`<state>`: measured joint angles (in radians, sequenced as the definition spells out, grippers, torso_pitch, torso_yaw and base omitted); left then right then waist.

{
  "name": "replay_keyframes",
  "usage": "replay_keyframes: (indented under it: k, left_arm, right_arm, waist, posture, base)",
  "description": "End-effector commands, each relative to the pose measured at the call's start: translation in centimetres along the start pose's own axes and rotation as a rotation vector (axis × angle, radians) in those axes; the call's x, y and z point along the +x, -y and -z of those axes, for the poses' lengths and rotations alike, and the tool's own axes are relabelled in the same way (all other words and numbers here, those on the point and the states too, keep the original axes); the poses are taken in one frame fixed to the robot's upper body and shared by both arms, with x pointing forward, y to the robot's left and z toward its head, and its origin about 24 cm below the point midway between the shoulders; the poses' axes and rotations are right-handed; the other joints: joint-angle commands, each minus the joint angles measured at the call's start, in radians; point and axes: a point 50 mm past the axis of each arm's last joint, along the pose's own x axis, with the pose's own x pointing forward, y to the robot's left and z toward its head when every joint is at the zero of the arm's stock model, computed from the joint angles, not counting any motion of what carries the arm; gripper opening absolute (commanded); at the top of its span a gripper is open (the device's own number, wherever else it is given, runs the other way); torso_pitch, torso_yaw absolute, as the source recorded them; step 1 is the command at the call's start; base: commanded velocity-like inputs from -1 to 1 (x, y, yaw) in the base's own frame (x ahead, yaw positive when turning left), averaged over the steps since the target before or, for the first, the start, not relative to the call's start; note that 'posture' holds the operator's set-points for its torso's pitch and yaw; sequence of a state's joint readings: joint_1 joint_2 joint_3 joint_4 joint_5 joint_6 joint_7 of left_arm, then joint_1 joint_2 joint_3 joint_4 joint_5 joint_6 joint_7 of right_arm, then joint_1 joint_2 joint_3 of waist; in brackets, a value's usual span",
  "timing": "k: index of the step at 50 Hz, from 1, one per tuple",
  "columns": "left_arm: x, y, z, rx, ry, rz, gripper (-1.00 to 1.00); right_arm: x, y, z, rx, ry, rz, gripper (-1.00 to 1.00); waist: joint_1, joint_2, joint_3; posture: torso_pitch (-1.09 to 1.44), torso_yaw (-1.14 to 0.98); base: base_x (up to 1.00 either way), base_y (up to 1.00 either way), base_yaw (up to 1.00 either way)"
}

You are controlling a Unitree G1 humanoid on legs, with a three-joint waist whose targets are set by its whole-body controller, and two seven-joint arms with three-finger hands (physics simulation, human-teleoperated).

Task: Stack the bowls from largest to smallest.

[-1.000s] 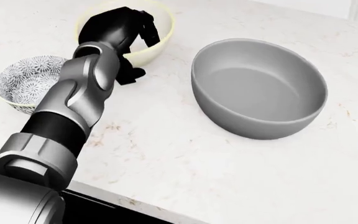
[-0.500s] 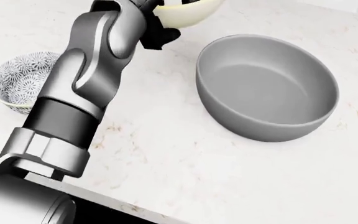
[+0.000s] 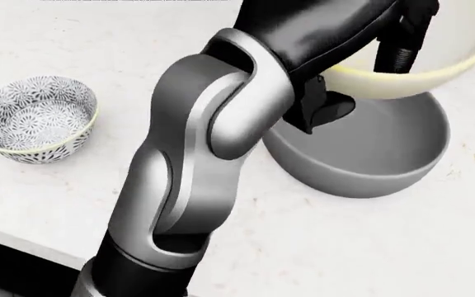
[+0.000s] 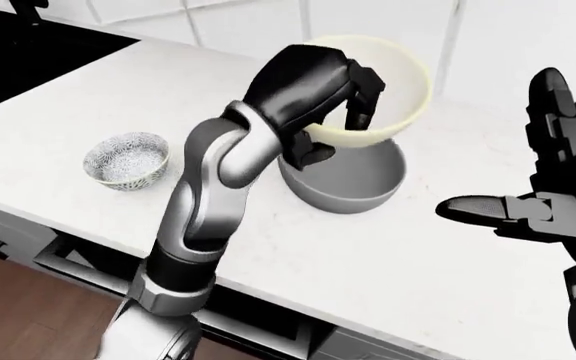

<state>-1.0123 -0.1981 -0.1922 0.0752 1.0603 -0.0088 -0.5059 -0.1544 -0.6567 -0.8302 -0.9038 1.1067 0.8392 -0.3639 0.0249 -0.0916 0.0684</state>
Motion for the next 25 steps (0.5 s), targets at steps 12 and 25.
replay_keyframes:
  k: [12,25]
  left_arm:
    - [-0.3,0.7,-1.7,0.056,0.065,-0.002,-1.00]
    - [0.0,2.8,-0.6,0.105,0.041,0.038,-1.00]
  right_arm:
    - [-0.2,0.3,-0.9,-0.013,0.062,0.010,1.00]
    - [-0.3,0.4,-0.5,-0.008,0.058,0.011,1.00]
  waist:
    - [0.004,-0.015,-0.025]
    - [0.004,-0.018,-0.028]
  posture:
    - [0.00,0.00]
    - [0.00,0.00]
  base:
    - [0.00,0.00,0.00]
    - [0.00,0.00,0.00]
